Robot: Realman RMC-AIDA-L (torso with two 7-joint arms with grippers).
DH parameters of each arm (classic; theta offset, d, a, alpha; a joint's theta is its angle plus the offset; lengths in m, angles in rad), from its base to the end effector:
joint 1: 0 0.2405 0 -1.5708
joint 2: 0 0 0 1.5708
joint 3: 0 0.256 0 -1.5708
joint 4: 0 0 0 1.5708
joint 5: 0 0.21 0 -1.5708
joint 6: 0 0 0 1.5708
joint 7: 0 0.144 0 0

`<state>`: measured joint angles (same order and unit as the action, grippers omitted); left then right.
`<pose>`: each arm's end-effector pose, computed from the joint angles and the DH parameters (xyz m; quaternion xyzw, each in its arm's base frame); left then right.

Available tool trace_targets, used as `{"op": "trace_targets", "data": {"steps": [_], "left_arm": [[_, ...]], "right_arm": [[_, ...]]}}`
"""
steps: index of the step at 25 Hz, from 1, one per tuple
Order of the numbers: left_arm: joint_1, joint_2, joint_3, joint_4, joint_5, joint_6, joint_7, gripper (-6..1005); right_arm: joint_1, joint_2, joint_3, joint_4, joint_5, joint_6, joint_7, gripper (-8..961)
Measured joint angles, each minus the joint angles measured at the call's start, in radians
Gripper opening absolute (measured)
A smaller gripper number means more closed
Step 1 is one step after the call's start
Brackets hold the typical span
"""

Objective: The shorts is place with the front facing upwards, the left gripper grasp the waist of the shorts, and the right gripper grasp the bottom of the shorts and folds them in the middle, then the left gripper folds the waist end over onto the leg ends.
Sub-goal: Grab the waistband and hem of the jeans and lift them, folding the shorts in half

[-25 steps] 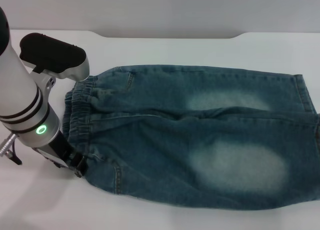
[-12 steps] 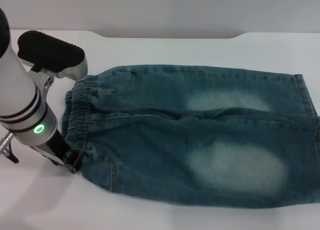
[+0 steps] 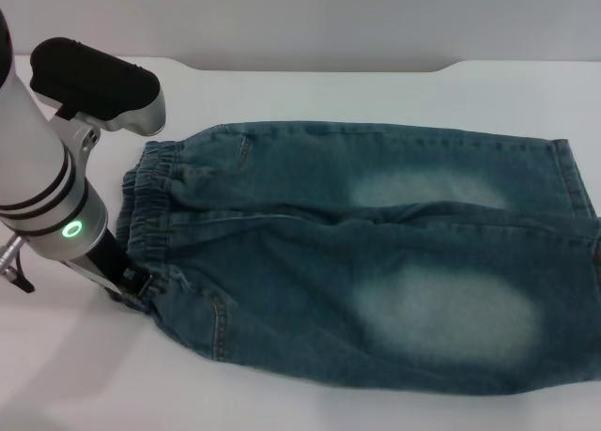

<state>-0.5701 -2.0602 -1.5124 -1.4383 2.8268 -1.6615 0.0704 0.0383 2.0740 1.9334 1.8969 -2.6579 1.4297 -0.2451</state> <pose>-0.1943 0.3316 -0.0039 -0.8057 -0.4460 0.2863 0.2644 0.2684 0.2757 0.1210 -0.7253 0.5361 -0.0479 0.4291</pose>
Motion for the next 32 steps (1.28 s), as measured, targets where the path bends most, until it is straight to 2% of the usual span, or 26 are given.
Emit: {"op": "trace_targets", "data": {"steps": [7,12,23,32], "left_arm": [[0.002,-0.001,0.001,-0.004,0.000,-0.005,0.001,89],[0.003,-0.001,0.002,-0.008,0.000,-0.009,0.001,41],[-0.005,-0.002,0.001,-0.033,0.002,-0.020,0.001,41],[-0.002,-0.003,0.015,-0.038,0.002,-0.018,-0.007,41]], "right_arm": [[0.000,0.001,-0.010,0.000,0.001,0.012,0.002,704],[-0.002,0.003,-0.012,0.000,0.003,0.034,0.004,704],[-0.009,0.006,-0.016,-0.006,0.005,0.078,0.008,703],[-0.024,0.009,-0.055,-0.124,0.087,0.041,0.009,702]]}}
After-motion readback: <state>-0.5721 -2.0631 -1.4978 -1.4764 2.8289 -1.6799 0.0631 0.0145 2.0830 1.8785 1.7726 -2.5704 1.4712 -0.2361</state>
